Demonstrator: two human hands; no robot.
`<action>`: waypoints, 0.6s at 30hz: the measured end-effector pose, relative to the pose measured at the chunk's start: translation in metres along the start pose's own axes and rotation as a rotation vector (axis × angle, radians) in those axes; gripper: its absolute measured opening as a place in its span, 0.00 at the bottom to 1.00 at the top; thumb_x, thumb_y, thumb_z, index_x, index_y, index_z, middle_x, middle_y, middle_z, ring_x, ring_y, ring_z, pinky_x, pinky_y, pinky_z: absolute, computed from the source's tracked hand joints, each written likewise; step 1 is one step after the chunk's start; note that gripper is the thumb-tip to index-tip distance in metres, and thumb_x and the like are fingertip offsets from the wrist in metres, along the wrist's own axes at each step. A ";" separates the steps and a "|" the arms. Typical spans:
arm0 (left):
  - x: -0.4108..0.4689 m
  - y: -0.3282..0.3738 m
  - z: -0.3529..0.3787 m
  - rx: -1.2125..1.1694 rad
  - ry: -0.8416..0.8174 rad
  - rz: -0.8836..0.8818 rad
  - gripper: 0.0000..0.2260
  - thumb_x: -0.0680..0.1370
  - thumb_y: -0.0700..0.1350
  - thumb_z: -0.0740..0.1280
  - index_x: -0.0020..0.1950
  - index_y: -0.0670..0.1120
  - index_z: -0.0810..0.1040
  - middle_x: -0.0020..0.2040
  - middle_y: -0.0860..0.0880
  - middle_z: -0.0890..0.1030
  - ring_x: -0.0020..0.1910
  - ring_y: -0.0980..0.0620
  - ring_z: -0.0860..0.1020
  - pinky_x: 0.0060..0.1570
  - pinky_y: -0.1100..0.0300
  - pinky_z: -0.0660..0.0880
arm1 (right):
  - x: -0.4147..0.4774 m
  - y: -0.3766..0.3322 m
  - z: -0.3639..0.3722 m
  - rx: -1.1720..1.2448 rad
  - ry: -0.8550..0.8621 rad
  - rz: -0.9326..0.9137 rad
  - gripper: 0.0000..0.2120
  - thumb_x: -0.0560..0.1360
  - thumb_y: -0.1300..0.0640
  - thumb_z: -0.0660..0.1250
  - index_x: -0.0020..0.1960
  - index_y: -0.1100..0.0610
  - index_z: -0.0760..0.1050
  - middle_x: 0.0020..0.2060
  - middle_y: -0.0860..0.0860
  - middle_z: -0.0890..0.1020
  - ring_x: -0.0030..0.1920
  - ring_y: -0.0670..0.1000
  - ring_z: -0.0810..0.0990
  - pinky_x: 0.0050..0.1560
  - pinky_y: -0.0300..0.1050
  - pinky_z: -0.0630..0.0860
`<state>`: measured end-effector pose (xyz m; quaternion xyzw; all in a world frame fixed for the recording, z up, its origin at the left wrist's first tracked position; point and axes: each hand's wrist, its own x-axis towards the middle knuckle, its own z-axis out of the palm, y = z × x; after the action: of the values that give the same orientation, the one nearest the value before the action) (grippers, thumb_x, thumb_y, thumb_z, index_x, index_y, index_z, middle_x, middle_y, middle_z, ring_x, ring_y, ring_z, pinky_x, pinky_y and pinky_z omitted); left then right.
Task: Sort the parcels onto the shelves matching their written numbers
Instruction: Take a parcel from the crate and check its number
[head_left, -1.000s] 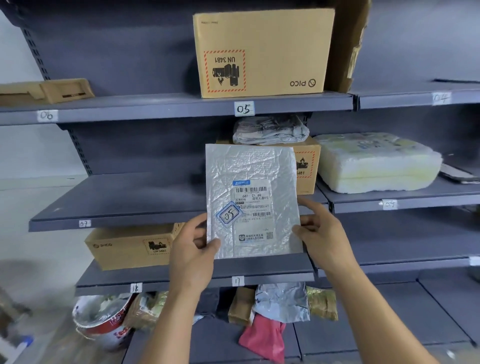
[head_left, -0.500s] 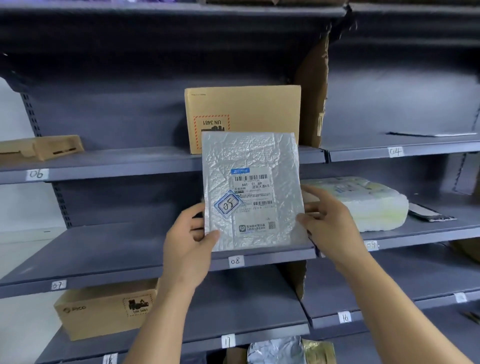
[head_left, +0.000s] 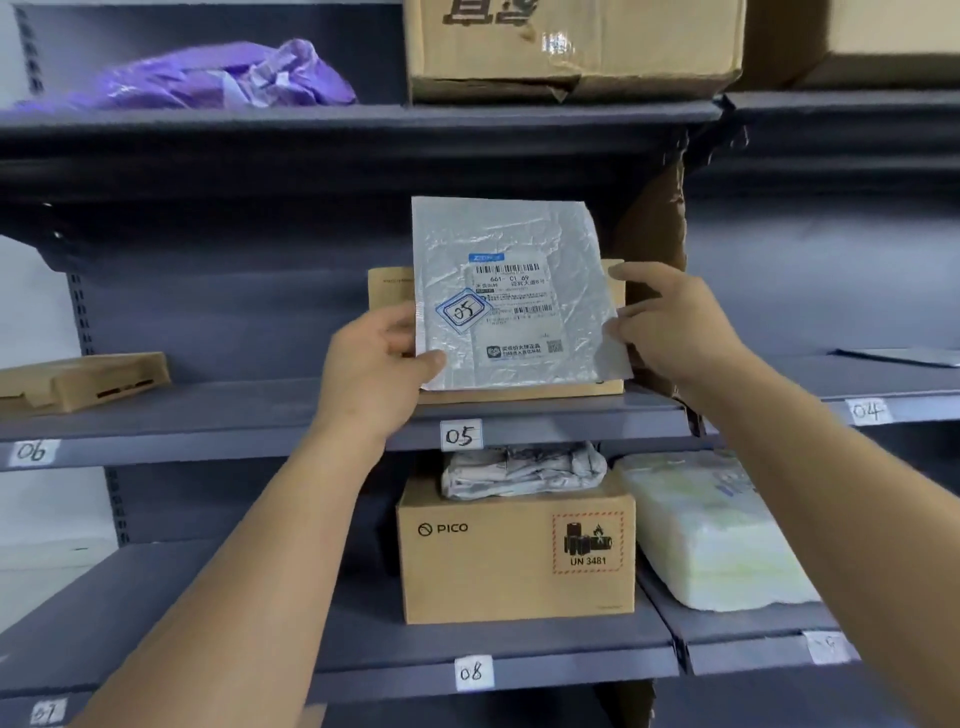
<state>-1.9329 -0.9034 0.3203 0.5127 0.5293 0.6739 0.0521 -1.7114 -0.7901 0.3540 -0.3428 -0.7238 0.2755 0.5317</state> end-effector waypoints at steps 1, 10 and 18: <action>0.011 0.003 0.002 -0.005 0.018 -0.010 0.19 0.74 0.33 0.72 0.54 0.57 0.80 0.42 0.55 0.86 0.41 0.58 0.84 0.40 0.61 0.78 | 0.012 -0.002 0.001 -0.001 0.000 -0.002 0.26 0.76 0.69 0.68 0.70 0.50 0.73 0.48 0.55 0.84 0.45 0.50 0.81 0.51 0.51 0.82; 0.093 0.009 0.021 -0.069 0.184 -0.100 0.05 0.76 0.42 0.74 0.47 0.53 0.84 0.48 0.53 0.85 0.49 0.53 0.84 0.54 0.53 0.82 | 0.091 -0.002 0.009 0.091 0.066 -0.039 0.18 0.79 0.61 0.70 0.67 0.51 0.77 0.55 0.51 0.80 0.52 0.52 0.81 0.55 0.49 0.82; 0.120 0.014 0.033 -0.141 0.201 -0.102 0.10 0.72 0.54 0.77 0.47 0.49 0.84 0.45 0.51 0.86 0.48 0.54 0.85 0.54 0.55 0.80 | 0.122 0.010 0.024 0.444 0.049 0.006 0.21 0.75 0.47 0.73 0.63 0.58 0.79 0.51 0.50 0.81 0.55 0.51 0.82 0.62 0.49 0.79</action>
<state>-1.9578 -0.8140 0.4050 0.4100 0.5088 0.7539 0.0688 -1.7569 -0.6886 0.4106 -0.2261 -0.6310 0.4215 0.6108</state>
